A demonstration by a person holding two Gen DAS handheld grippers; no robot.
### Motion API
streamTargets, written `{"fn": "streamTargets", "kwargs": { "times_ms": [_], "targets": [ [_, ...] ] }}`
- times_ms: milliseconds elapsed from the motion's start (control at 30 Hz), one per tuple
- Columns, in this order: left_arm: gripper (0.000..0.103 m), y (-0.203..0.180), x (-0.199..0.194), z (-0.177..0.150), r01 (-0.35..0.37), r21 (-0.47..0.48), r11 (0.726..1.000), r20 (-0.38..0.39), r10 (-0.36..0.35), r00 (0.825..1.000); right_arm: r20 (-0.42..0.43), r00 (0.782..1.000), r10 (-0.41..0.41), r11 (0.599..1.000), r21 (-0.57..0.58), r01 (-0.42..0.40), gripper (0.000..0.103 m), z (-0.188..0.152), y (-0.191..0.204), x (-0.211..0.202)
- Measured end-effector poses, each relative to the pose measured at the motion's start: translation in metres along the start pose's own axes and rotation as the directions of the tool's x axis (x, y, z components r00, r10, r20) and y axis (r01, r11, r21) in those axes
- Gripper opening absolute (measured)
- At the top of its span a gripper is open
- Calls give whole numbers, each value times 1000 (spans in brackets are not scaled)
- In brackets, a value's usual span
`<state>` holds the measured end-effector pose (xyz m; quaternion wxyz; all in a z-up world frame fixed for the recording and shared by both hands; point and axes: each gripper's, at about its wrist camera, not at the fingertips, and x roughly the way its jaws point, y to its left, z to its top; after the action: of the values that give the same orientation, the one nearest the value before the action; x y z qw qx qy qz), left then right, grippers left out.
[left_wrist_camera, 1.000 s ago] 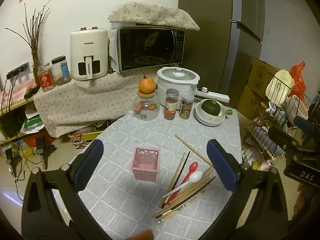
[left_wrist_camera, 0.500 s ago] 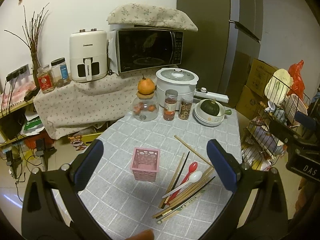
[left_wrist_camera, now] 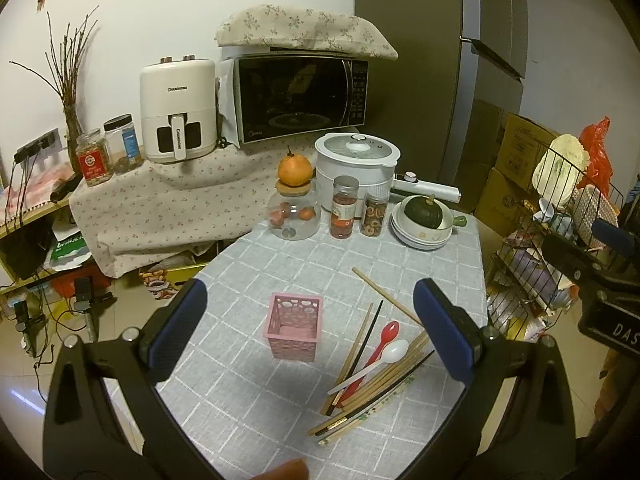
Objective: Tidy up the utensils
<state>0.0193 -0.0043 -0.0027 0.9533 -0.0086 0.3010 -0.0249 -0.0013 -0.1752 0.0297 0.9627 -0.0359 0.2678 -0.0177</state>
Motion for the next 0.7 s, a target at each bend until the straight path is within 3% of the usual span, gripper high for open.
{"fn": "streamTargets", "kwargs": {
  "times_ms": [700],
  "targets": [
    [102,4,0,2,3,-5,1000,-8,-3,1000,0,1000,4,1000,5,-4,101,0,1,1]
  ]
}}
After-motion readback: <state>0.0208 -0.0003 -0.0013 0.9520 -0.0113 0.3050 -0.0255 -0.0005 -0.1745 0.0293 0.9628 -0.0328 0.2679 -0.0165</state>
